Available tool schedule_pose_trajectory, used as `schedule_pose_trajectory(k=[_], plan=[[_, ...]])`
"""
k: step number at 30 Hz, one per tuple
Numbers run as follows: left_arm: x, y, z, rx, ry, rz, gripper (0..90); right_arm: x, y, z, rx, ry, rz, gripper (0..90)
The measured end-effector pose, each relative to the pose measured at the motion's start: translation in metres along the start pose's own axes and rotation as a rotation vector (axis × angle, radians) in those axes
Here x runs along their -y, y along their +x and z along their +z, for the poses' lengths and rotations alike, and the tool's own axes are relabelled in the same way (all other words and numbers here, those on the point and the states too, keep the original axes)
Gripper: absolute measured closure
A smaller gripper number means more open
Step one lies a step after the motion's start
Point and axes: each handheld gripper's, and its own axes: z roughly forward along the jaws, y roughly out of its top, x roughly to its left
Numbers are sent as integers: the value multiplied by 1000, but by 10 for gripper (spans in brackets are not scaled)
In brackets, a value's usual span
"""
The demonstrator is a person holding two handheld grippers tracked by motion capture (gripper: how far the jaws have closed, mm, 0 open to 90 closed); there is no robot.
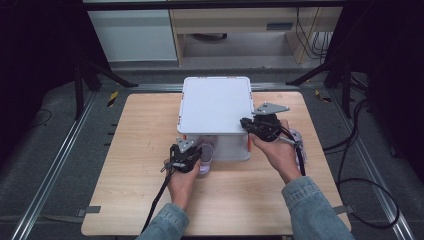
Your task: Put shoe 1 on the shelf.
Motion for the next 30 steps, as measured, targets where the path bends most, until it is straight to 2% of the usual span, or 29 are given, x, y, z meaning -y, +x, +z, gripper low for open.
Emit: schedule_pose_trajectory(k=[1,3,5,9,10,13,14,16,19,21,23,24,25,29,30], plan=[[-1,0,-2,6,-4,-10,709,0,0,0,1,0,0,842],[-2,-1,-3,8,-15,-5,630,0,0,0,0,1,1,838],[-3,-1,-6,19,-27,6,598,0,0,0,0,1,0,837],[-2,-3,-18,33,-31,87,551,0,1,0,7,1,-4,836],[-1,-3,-26,29,-41,138,551,0,1,0,8,1,-4,836],[1,-3,-41,28,-82,234,622,0,1,0,10,3,-6,833],[0,-3,-48,32,-88,311,627,0,1,0,10,2,-8,833],[0,-3,-54,40,-87,370,680,0,1,0,11,2,-9,830],[2,-4,-60,66,-56,438,793,0,1,1,13,1,-7,830],[5,-6,-63,71,-45,483,844,0,2,0,16,1,-10,831],[8,-8,-65,89,-37,511,874,0,2,1,15,1,-10,832],[10,-10,-66,92,-32,537,879,0,2,1,15,0,-10,832],[13,-13,-66,113,-26,549,884,0,1,1,15,0,-10,831],[21,-20,-66,142,-12,591,888,0,1,1,15,-1,-11,830],[24,-22,-65,144,-1,614,886,0,1,1,16,0,-12,830]])
